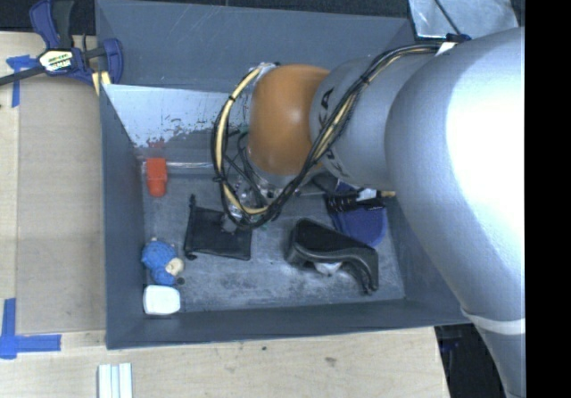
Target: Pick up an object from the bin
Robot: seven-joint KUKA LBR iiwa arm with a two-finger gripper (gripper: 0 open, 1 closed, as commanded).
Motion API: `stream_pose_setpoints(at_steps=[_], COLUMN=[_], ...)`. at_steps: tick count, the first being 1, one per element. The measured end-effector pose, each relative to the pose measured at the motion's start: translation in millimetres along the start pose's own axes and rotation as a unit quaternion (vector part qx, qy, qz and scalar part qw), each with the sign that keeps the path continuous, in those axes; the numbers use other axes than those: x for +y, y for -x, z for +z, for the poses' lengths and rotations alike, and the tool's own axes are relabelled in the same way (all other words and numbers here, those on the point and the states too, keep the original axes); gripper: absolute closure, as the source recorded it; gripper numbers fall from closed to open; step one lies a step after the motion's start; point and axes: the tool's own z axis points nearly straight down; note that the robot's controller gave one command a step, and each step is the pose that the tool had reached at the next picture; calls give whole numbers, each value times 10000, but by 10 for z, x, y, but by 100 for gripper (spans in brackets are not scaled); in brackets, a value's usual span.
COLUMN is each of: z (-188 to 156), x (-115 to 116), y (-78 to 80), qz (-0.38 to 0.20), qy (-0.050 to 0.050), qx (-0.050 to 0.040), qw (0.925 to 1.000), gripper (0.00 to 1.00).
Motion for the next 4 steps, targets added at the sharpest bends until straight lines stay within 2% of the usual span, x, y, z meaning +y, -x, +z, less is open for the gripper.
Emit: stream_pose_setpoints(at_steps=[1,2,3,4], z=[-998,-2140,-2017,-1604], x=[264,183,92,-493], y=[449,368,109,83], qz=[-80,-81,307,-632], qy=[31,28,-3,-19], qx=[-52,-45,6,14], qw=[9999,10000,9995,9980], gripper=[100,100,100,100])
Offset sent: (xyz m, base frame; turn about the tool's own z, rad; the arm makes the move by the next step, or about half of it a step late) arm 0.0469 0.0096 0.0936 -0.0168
